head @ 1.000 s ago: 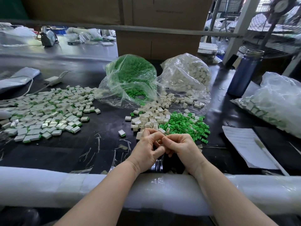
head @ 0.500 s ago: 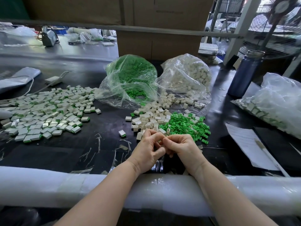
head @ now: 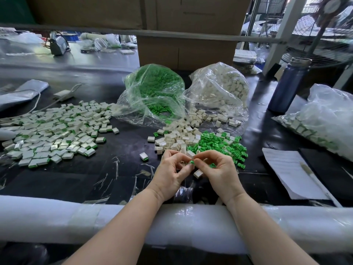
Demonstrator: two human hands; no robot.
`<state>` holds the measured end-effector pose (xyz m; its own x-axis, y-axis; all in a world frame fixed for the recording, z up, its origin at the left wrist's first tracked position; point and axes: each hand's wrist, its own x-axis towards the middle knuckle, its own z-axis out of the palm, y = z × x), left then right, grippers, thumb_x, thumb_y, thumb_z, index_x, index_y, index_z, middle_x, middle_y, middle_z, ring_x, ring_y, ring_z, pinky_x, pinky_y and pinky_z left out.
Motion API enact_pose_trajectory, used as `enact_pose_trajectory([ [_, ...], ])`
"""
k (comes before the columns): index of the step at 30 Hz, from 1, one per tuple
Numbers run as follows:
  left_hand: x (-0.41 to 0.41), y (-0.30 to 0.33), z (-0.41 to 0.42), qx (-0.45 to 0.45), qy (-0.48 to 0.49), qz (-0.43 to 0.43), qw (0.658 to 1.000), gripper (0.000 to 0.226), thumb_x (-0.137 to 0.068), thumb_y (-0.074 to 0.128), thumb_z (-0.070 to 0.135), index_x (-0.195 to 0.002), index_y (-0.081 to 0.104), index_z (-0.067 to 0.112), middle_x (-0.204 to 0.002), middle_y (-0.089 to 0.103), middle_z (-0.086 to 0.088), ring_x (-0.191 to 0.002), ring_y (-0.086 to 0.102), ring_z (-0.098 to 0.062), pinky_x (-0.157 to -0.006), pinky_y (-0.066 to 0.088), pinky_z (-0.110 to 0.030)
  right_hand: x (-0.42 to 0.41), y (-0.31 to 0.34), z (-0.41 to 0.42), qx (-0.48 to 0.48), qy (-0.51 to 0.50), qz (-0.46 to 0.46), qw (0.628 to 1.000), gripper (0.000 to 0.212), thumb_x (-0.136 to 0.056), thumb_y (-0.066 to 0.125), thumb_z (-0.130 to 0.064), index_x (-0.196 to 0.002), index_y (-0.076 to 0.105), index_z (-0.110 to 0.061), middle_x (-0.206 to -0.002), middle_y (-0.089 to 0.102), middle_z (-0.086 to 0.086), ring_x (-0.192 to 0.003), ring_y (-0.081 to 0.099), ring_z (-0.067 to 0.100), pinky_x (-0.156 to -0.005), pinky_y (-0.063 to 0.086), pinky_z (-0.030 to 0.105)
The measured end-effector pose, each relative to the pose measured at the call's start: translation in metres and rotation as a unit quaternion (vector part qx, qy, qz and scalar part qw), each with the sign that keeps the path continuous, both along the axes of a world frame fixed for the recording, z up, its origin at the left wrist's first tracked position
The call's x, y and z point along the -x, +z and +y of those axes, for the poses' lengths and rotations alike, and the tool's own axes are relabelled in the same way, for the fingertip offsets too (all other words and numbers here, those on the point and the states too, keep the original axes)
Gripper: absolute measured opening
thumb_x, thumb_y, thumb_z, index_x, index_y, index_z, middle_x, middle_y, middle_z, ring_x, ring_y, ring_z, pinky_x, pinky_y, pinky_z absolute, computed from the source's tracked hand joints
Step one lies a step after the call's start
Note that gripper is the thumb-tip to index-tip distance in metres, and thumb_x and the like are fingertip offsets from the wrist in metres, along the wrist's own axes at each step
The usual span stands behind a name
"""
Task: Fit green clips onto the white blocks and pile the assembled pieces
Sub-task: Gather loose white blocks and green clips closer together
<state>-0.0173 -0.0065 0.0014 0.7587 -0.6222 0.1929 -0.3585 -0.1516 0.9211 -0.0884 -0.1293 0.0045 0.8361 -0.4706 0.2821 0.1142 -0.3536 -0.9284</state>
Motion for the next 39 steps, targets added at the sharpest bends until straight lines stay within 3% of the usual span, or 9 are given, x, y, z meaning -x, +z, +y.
enact_pose_trajectory([
  [5, 0.000, 0.000, -0.001, -0.018, 0.002, -0.015, 1.000, 0.015, -0.086, 0.063, 0.014, -0.095, 0.065, 0.002, -0.100, 0.040, 0.002, -0.073, 0.046, -0.006, -0.074, 0.044, -0.008, 0.000, 0.001, 0.003, 0.078, -0.007, 0.017, 0.997, 0.009, -0.079, 0.070, -0.002, -0.075, 0.065, -0.009, -0.076, 0.060, 0.002, -0.068, 0.052, 0.006, -0.065, 0.043, 0.012],
  [9, 0.000, 0.000, -0.001, -0.031, 0.007, -0.021, 0.999, 0.017, -0.086, 0.063, 0.018, -0.094, 0.066, 0.004, -0.104, 0.046, -0.007, -0.081, 0.051, -0.014, -0.081, 0.048, -0.020, -0.002, 0.000, 0.003, 0.094, -0.011, 0.037, 0.995, 0.008, -0.084, 0.065, -0.005, -0.079, 0.061, -0.010, -0.080, 0.059, 0.003, -0.073, 0.052, 0.009, -0.067, 0.042, 0.012],
  [12, -0.001, -0.001, 0.001, -0.013, 0.035, -0.019, 0.999, 0.007, -0.087, 0.062, 0.016, -0.091, 0.065, 0.011, -0.090, 0.059, -0.005, -0.078, 0.056, -0.016, -0.075, 0.051, -0.022, -0.002, -0.001, 0.002, 0.088, -0.030, 0.029, 0.995, 0.006, -0.085, 0.065, -0.011, -0.080, 0.062, -0.012, -0.081, 0.060, 0.004, -0.072, 0.053, 0.011, -0.067, 0.044, 0.017],
  [20, -0.018, -0.007, 0.011, 0.044, 0.336, -0.015, 0.941, 0.023, -0.088, 0.059, 0.006, -0.109, 0.068, 0.012, -0.095, 0.068, -0.008, -0.082, 0.065, -0.021, -0.084, 0.053, -0.031, -0.002, -0.005, -0.004, 0.096, -0.127, 0.019, 0.987, 0.017, -0.084, 0.066, -0.011, -0.073, 0.058, -0.022, -0.080, 0.058, -0.001, -0.071, 0.051, 0.009, -0.069, 0.042, 0.018],
  [23, -0.023, -0.008, 0.014, 0.022, 0.389, -0.018, 0.921, 0.023, -0.090, 0.056, 0.007, -0.110, 0.066, 0.007, -0.114, 0.058, -0.010, -0.088, 0.055, -0.016, -0.081, 0.040, -0.014, -0.002, -0.007, -0.007, 0.103, -0.156, 0.036, 0.982, 0.013, -0.084, 0.065, -0.010, -0.075, 0.059, -0.017, -0.081, 0.057, 0.000, -0.072, 0.050, 0.011, -0.071, 0.043, 0.027],
  [26, -0.024, -0.009, 0.014, -0.024, 0.382, -0.013, 0.924, 0.033, -0.089, 0.057, 0.007, -0.121, 0.057, -0.001, -0.128, 0.044, -0.012, -0.093, 0.047, -0.013, -0.077, 0.027, -0.005, -0.002, -0.007, -0.008, 0.122, -0.173, 0.051, 0.976, 0.014, -0.085, 0.064, -0.011, -0.075, 0.058, -0.018, -0.081, 0.054, -0.005, -0.074, 0.050, 0.013, -0.070, 0.039, 0.025],
  [31, -0.021, -0.009, 0.012, -0.129, 0.334, -0.030, 0.933, 0.041, -0.090, 0.055, 0.011, -0.128, 0.048, -0.004, -0.142, 0.029, -0.010, -0.123, 0.042, -0.026, -0.093, 0.031, -0.020, -0.001, -0.006, -0.007, 0.162, -0.161, 0.081, 0.970, 0.005, -0.084, 0.065, -0.009, -0.082, 0.063, -0.013, -0.089, 0.057, 0.001, -0.091, 0.054, 0.020, -0.084, 0.046, 0.036],
  [37, -0.017, -0.009, 0.010, -0.190, 0.292, -0.064, 0.935, 0.045, -0.094, 0.050, 0.017, -0.135, 0.041, 0.000, -0.154, 0.015, -0.009, -0.142, 0.011, -0.024, -0.114, 0.014, -0.032, -0.002, -0.007, -0.005, 0.218, -0.144, 0.100, 0.960, 0.006, -0.084, 0.064, -0.006, -0.087, 0.068, -0.009, -0.088, 0.054, -0.004, -0.088, 0.052, 0.018, -0.081, 0.043, 0.027],
  [39, -0.016, -0.009, 0.010, -0.179, 0.293, -0.094, 0.935, 0.043, -0.092, 0.055, 0.018, -0.132, 0.048, 0.006, -0.150, 0.023, -0.012, -0.140, 0.015, -0.025, -0.113, 0.015, -0.033, -0.002, -0.008, -0.004, 0.237, -0.131, 0.096, 0.958, 0.005, -0.083, 0.066, -0.008, -0.086, 0.069, -0.010, -0.086, 0.051, -0.007, -0.088, 0.050, 0.015, -0.079, 0.039, 0.023],
])
